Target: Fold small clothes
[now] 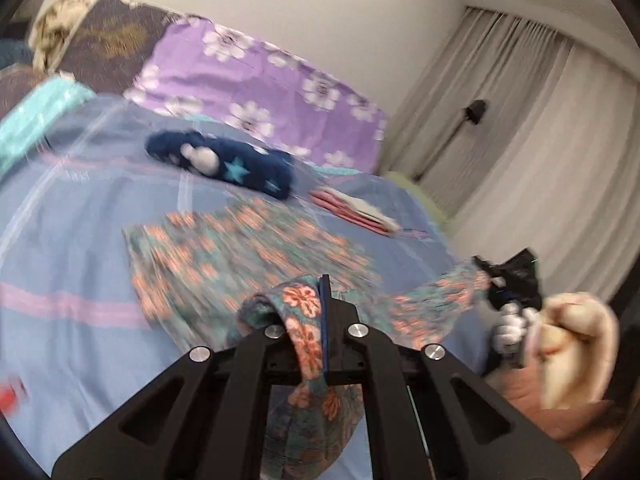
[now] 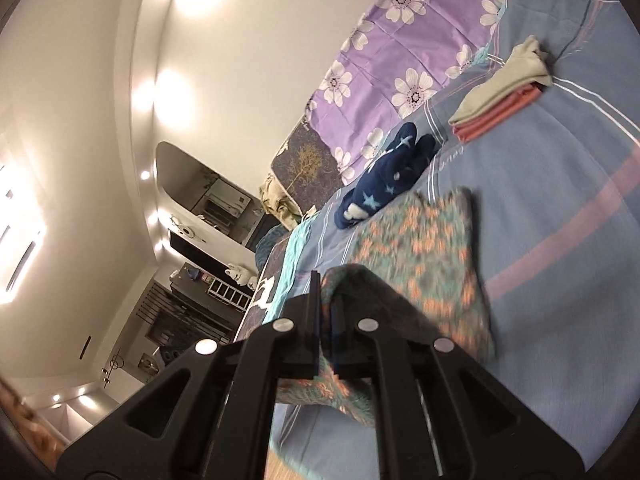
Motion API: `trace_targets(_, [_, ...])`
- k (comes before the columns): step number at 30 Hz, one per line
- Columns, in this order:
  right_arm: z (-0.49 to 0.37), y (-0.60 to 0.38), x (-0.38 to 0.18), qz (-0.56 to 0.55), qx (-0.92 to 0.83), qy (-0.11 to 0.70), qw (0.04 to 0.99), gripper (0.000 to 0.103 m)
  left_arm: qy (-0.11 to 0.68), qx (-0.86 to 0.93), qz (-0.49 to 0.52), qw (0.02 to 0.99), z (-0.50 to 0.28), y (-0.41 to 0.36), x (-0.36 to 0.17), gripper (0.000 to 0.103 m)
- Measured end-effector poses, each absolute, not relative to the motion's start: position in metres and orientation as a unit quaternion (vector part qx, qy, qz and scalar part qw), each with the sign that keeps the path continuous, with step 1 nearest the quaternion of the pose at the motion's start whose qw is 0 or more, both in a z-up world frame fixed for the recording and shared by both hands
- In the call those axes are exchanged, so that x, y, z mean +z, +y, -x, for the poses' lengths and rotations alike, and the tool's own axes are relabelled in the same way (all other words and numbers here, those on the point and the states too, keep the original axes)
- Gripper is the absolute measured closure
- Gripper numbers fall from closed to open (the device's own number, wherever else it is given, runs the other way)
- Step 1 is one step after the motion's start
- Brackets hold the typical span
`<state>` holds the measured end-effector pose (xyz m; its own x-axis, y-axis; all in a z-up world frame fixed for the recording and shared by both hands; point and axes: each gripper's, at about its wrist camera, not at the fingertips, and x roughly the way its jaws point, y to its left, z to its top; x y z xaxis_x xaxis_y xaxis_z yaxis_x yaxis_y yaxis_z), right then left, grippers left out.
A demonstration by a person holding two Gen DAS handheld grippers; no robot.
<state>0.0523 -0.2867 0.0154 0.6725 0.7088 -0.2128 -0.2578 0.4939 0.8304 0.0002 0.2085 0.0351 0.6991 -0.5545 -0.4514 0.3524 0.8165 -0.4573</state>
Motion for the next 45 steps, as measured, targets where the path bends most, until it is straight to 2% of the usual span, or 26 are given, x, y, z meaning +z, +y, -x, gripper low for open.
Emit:
trace_targets(2, [-0.086,-0.282,-0.001,-0.401,0.273,0.298,0.823,0.097,0.316,-0.211,0.153,0.912,-0.044,0.207,0.017,0.100])
trace_targets(6, [-0.151,-0.278,-0.067,-0.411,0.199,0.384,0.803,0.097,0.386,-0.178,0.204,0.882,-0.115,0.215,-0.049,0.100])
trace_targets(9, [-0.162,-0.280,-0.099,-0.420,0.184,0.410,0.788,0.096,0.411,-0.162,0.242,0.864,-0.134,0.224,-0.091,0.100])
trace_targets(12, [-0.159,-0.281,-0.104,-0.411,0.199,0.418,0.785,0.096,0.413,-0.173,0.265,0.854,-0.126,0.229,-0.102,0.096])
trace_targets(13, [-0.155,-0.281,-0.101,-0.402,0.205,0.418,0.788,0.093,0.410,-0.176,0.265,0.855,-0.120,0.230,-0.099,0.092])
trace_targets(14, [-0.150,-0.281,-0.096,-0.391,0.212,0.417,0.793,0.085,0.406,-0.178,0.266,0.856,-0.115,0.231,-0.096,0.087])
trace_targets(15, [-0.145,-0.281,-0.091,-0.379,0.217,0.415,0.798,0.078,0.403,-0.181,0.266,0.857,-0.107,0.233,-0.091,0.077])
trace_targets(16, [-0.142,-0.280,-0.086,-0.367,0.220,0.414,0.803,0.063,0.401,-0.184,0.267,0.857,-0.102,0.233,-0.086,0.069])
trace_targets(17, [-0.139,-0.279,-0.083,-0.354,0.223,0.414,0.809,0.058,0.399,-0.187,0.264,0.858,-0.095,0.233,-0.081,0.065])
trace_targets(18, [-0.135,-0.278,-0.080,-0.340,0.225,0.416,0.813,0.058,0.398,-0.186,0.256,0.861,-0.089,0.231,-0.077,0.062])
trace_targets(22, [-0.124,-0.268,-0.080,-0.285,0.224,0.431,0.827,0.057,0.411,-0.185,0.236,0.861,-0.071,0.226,-0.075,0.062])
trace_targets(23, [-0.123,-0.266,-0.081,-0.272,0.220,0.432,0.831,0.061,0.414,-0.185,0.233,0.860,-0.068,0.225,-0.076,0.062])
trace_targets(24, [-0.122,-0.264,-0.082,-0.259,0.214,0.431,0.837,0.070,0.418,-0.183,0.227,0.860,-0.066,0.224,-0.078,0.067])
trace_targets(25, [-0.123,-0.262,-0.082,-0.254,0.209,0.431,0.840,0.091,0.422,-0.181,0.222,0.860,-0.066,0.224,-0.079,0.083])
trace_targets(26, [-0.120,-0.262,-0.079,-0.249,0.204,0.426,0.846,0.097,0.427,-0.181,0.220,0.859,-0.068,0.223,-0.080,0.091])
trace_targets(27, [-0.120,-0.261,-0.074,-0.248,0.203,0.419,0.849,0.097,0.427,-0.181,0.223,0.857,-0.069,0.223,-0.080,0.092])
trace_targets(33, [-0.125,-0.265,-0.024,-0.291,0.233,0.355,0.857,0.097,0.377,-0.184,0.239,0.876,-0.087,0.231,-0.043,0.093])
trace_targets(37, [-0.182,-0.266,-0.004,-0.320,0.210,0.349,0.855,0.097,0.330,-0.163,0.268,0.890,-0.132,0.247,-0.013,0.092])
trace_targets(39, [-0.213,-0.266,-0.015,-0.332,0.182,0.371,0.848,0.085,0.331,-0.146,0.262,0.895,-0.164,0.251,-0.018,0.087])
trace_targets(40, [-0.228,-0.267,-0.026,-0.342,0.161,0.391,0.839,0.069,0.337,-0.133,0.257,0.896,-0.177,0.252,-0.024,0.077])
trace_targets(42, [-0.239,-0.271,-0.044,-0.350,0.140,0.409,0.831,0.067,0.361,-0.094,0.243,0.895,-0.196,0.255,-0.041,0.067])
trace_targets(45, [-0.234,-0.272,-0.056,-0.334,0.153,0.409,0.835,0.065,0.378,-0.085,0.229,0.893,-0.199,0.261,-0.059,0.063])
